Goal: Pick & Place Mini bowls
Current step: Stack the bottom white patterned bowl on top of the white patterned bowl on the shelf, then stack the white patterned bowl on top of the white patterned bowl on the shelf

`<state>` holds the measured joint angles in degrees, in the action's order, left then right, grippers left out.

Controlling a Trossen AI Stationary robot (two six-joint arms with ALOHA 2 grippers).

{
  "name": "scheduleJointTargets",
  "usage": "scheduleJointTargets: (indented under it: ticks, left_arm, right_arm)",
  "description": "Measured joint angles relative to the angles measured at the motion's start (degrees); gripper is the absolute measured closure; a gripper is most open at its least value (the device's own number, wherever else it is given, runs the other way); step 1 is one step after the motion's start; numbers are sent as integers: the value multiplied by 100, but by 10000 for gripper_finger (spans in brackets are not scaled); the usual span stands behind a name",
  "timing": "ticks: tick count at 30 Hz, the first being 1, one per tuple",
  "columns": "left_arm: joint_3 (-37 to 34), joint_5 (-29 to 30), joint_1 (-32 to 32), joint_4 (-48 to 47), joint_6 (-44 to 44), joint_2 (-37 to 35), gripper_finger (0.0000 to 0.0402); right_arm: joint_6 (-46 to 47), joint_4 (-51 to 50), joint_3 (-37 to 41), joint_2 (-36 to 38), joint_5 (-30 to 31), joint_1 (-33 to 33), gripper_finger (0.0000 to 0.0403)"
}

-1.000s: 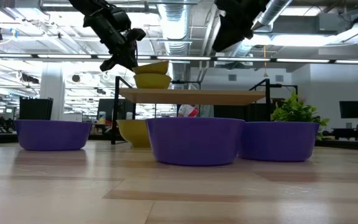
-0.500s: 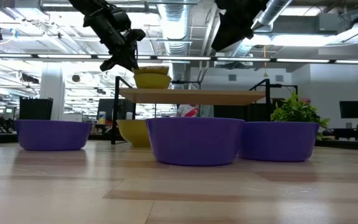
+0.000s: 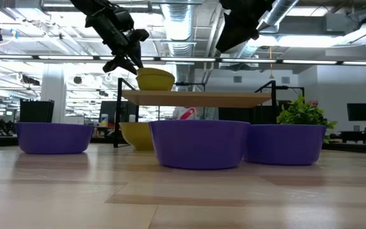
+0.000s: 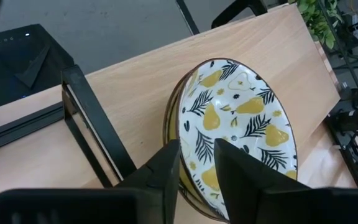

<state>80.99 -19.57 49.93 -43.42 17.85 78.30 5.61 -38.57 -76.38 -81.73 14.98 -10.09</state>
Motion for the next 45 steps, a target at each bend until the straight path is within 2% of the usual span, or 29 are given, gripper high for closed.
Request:
scheduleJointTargets:
  ticks: [3,11,17,23,28,35,38,42,45]
  left_arm:
    - [0,2,0,51,-36,0,302]
    - [0,4,-3,117,-1006,0,302]
    - [0,107,-102,231,-2302,-120,302]
    - [-2,1158,-328,297,-3347,-335,302]
    - [-154,1628,-618,531,-3783,-436,302]
    - [-718,3499,-1164,1491,-4333,-479,302]
    - [-885,4110,-1343,1979,-4473,-479,302]
    - [-1042,4572,-1470,2469,-4615,-479,302]
    - [-1142,4666,-1471,2783,-4616,-479,302]
  right_arm:
    - [-2,22,0,0,0,0,296]
    - [-1,6,0,0,0,0,296]
    - [-2,4,0,0,-2,0,296]
    - [-2,3,0,0,-2,0,296]
    - [-2,5,0,0,0,0,296]
    - [-2,62,0,0,-2,0,296]
    - [-2,139,0,0,-4,0,296]
    - [-2,153,0,0,-7,0,296]
    - [-2,154,0,0,-7,0,296]
